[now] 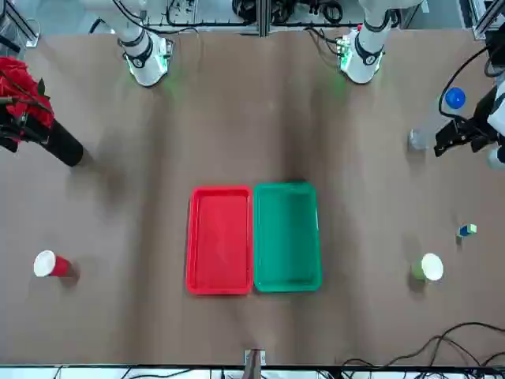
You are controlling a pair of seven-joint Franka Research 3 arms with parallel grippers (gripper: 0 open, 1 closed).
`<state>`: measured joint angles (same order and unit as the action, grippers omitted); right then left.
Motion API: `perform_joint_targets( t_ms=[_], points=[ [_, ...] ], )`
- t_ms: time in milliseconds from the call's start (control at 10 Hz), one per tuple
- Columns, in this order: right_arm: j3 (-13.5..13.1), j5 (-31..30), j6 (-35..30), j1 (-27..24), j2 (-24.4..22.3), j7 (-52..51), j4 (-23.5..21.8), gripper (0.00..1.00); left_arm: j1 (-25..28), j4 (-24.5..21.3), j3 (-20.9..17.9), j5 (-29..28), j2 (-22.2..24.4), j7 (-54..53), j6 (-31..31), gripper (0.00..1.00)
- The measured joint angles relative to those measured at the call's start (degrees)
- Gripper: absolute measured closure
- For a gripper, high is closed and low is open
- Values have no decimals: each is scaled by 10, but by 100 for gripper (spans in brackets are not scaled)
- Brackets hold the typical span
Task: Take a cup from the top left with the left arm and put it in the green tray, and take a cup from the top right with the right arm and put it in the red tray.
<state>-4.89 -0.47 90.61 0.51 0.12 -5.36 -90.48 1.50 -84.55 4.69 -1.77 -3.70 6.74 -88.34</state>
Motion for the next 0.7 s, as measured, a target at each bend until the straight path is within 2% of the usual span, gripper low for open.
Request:
perform_joint_targets(
  t_ms=[400,700],
  points=[
    [0,0,-1,0,0,0,0,0,5,-2,-6,0,-7,-22,-13,0],
    [-4,0,-1,-2,1,0,0,0,53,-10,-10,0,-66,-29,-91,0]
  ],
)
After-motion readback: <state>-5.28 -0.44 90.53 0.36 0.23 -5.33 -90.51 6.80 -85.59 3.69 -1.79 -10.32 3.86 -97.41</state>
